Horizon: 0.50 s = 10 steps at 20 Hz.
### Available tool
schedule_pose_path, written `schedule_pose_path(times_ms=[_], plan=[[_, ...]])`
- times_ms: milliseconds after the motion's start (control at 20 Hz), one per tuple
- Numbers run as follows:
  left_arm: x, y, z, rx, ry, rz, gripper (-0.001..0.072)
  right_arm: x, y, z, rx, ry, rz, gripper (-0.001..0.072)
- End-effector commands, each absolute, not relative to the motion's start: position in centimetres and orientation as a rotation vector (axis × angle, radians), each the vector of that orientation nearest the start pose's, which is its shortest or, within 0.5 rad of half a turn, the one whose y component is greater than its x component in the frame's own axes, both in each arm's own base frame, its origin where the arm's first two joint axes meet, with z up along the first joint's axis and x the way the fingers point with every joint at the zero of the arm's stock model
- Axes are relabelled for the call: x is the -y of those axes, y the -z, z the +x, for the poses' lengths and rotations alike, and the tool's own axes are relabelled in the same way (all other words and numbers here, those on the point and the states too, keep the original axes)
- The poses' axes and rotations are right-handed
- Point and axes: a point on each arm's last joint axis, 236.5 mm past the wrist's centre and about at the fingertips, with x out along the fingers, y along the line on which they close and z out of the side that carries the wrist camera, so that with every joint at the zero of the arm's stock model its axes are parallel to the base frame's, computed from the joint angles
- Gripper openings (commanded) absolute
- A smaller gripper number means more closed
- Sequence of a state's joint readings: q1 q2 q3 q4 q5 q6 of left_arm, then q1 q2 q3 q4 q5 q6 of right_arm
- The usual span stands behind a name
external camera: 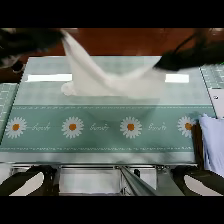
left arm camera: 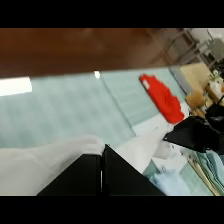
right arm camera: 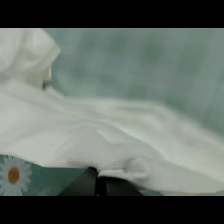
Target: Fold the shirts.
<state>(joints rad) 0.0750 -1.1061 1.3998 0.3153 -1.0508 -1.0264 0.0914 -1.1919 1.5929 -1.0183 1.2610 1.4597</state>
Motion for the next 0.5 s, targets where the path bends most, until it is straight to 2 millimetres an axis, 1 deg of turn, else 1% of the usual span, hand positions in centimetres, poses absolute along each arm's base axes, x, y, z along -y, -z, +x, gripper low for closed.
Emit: schedule_pose_path(times_ms=[0, 50, 100, 150, 250, 300, 350, 450], plan=[[13.1, -48.9, 33.5, 0.017, 0.763, -0.344, 0.0017, -13.3, -42.2, 34.8, -0.392, -0.539, 0.125, 0.0022], [12.1, -51.7, 31.3, 0.092, 0.7, -0.284, 0.0017, -13.2, -45.8, 32.0, -0.294, -0.549, 0.099, 0.0022], [11.2, -53.9, 29.1, 0.153, 0.636, -0.232, 0.0017, -13.0, -48.3, 29.4, -0.216, -0.55, 0.081, 0.0022], [10.3, -56.0, 26.7, 0.218, 0.57, -0.183, 0.0017, -12.6, -50.0, 26.7, -0.149, -0.542, 0.052, 0.0022], [9.4, -59.1, 21.7, 0.331, 0.46, -0.096, 0.0017, -11.6, -52.0, 22.3, -0.066, -0.507, 0.012, 0.0022], [9.4, -60.2, 19.4, 0.377, 0.42, -0.055, 0.0017, -11.4, -52.8, 20.4, -0.027, -0.505, -0.005, 0.0022], [9.6, -61.0, 17.0, 0.418, 0.391, -0.016, 0.0017, -11.3, -53.4, 18.7, 0.005, -0.505, -0.02, 0.0022], [10.5, -61.5, 13.5, 0.466, 0.366, 0.036, 0.0017, -11.2, -53.7, 15.8, 0.031, -0.507, -0.046, 0.0022]])
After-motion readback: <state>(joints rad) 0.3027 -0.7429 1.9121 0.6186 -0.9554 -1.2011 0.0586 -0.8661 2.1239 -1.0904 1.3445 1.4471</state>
